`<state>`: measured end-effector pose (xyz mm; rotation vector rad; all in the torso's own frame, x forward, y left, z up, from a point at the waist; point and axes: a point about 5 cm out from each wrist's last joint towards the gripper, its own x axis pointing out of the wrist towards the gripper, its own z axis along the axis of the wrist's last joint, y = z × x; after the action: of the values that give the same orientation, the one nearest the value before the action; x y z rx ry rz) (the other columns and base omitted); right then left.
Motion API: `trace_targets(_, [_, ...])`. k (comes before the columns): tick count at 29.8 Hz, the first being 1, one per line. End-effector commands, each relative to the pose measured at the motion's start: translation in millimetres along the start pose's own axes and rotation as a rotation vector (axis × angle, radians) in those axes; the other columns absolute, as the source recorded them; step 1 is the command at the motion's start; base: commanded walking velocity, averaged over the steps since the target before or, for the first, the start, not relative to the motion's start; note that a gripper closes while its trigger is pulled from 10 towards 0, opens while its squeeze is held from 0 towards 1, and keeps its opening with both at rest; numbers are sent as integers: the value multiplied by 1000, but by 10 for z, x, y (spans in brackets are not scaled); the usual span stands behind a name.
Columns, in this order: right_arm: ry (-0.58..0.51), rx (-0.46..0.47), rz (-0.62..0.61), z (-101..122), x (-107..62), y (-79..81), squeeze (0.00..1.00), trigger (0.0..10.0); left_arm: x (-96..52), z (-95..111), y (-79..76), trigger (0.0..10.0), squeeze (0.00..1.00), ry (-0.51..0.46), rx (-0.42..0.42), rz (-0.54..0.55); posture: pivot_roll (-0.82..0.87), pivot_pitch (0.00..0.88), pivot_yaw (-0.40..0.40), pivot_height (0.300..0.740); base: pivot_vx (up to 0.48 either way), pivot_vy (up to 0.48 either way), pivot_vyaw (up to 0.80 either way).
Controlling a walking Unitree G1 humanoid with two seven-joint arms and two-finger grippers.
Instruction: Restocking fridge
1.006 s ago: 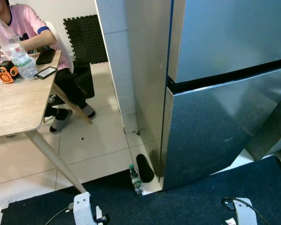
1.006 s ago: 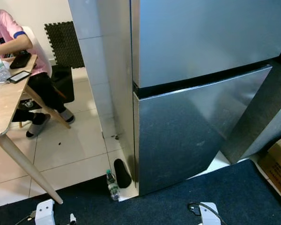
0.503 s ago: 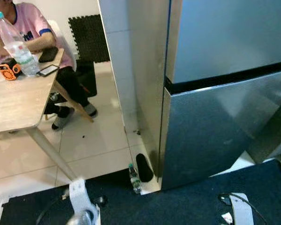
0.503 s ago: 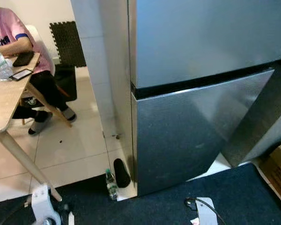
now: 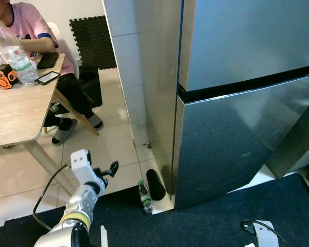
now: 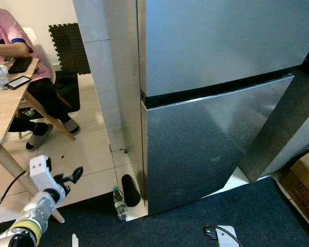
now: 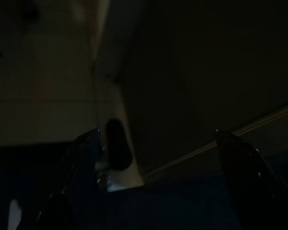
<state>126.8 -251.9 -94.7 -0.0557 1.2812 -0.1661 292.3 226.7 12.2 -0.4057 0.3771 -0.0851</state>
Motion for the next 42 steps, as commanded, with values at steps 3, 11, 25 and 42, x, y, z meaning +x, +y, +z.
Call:
trace_targets(3, [-19,-13,-7,48,-3,-16,0,10000,83,157,-134,10000,1000,-13,80,-130,-26,0,32,740,0,0,0])
trace_targets(11, [-31,-32,-21,90,-7,-31,0,10000,255,427,-483,10000,0,-27,301,-319,-28,0,31,740,0,0,-363])
trace_targets(25, [-31,-11,-6,56,0,9,0,10000,270,733,-739,10000,0,-133,420,-572,-37,0,31,740,0,0,-104])
trace_targets(42, [-31,-3,-17,55,-4,-22,0,10000,297,1056,-930,10000,0,-183,606,-676,-48,0,35,740,0,0,0])
